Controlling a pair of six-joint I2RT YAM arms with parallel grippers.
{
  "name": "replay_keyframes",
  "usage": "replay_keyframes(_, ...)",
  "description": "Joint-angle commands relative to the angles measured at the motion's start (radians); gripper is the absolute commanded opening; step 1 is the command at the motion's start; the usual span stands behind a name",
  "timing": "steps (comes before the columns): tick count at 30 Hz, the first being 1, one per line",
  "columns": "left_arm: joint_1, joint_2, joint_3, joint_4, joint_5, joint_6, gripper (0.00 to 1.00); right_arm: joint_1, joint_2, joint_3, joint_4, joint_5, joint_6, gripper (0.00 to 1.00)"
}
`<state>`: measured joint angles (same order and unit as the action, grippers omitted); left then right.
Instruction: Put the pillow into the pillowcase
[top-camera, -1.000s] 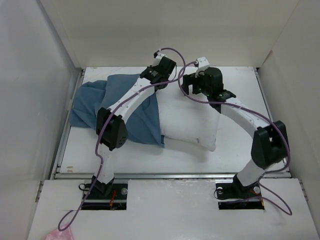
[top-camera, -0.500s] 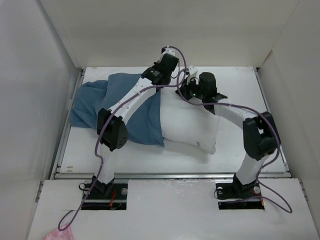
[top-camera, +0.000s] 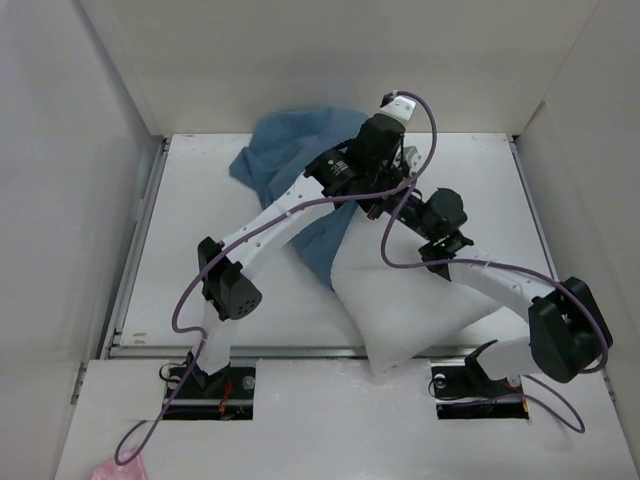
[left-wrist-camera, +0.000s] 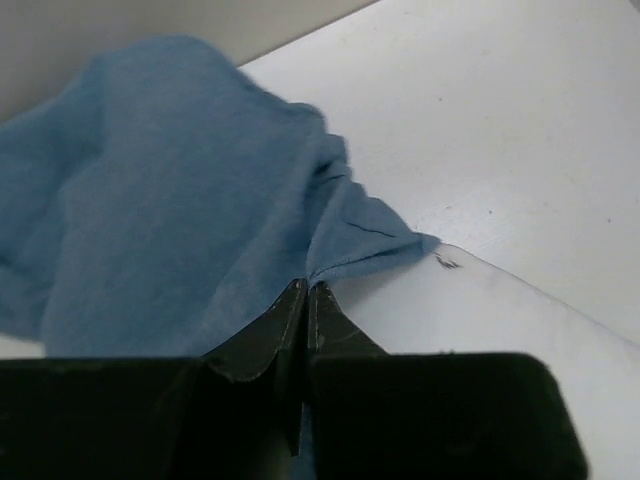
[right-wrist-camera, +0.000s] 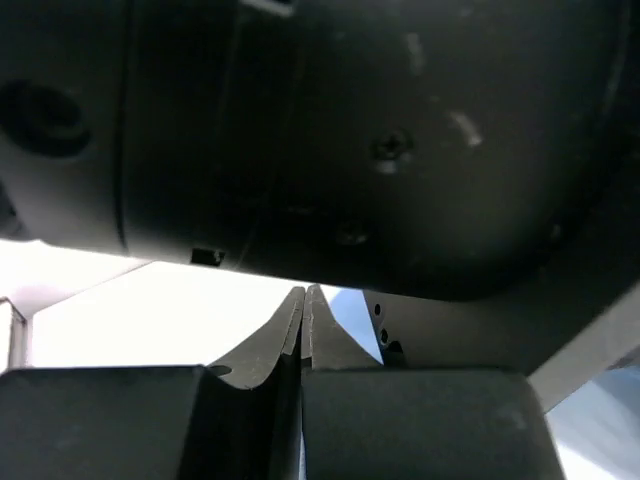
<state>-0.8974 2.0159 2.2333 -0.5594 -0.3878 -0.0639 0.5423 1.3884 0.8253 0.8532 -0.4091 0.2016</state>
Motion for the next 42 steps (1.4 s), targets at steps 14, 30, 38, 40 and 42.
replay_keyframes(14,-0.064,-0.143,-0.046,0.142,-0.184,-0.082,0.0,-0.045,-0.476,0.108,-1.207,0.621,0.108,0.99)
replay_keyframes(30,-0.055,-0.161,-0.017,0.194,-0.132,-0.016,0.0,-0.068,-0.144,0.112,-0.956,0.317,-0.014,0.0)
replay_keyframes(38,-0.156,-0.152,-0.008,0.158,0.139,-0.037,0.0,-0.056,-0.168,-0.014,-0.182,0.365,0.186,0.0)
replay_keyframes(40,-0.207,-0.164,-0.008,0.138,0.167,-0.048,0.0,-0.056,-0.12,-0.041,-0.038,0.38,0.254,0.0)
replay_keyframes(42,-0.238,-0.184,-0.008,0.128,0.199,-0.063,0.0,-0.056,-0.049,-0.064,0.159,0.421,0.34,0.0)
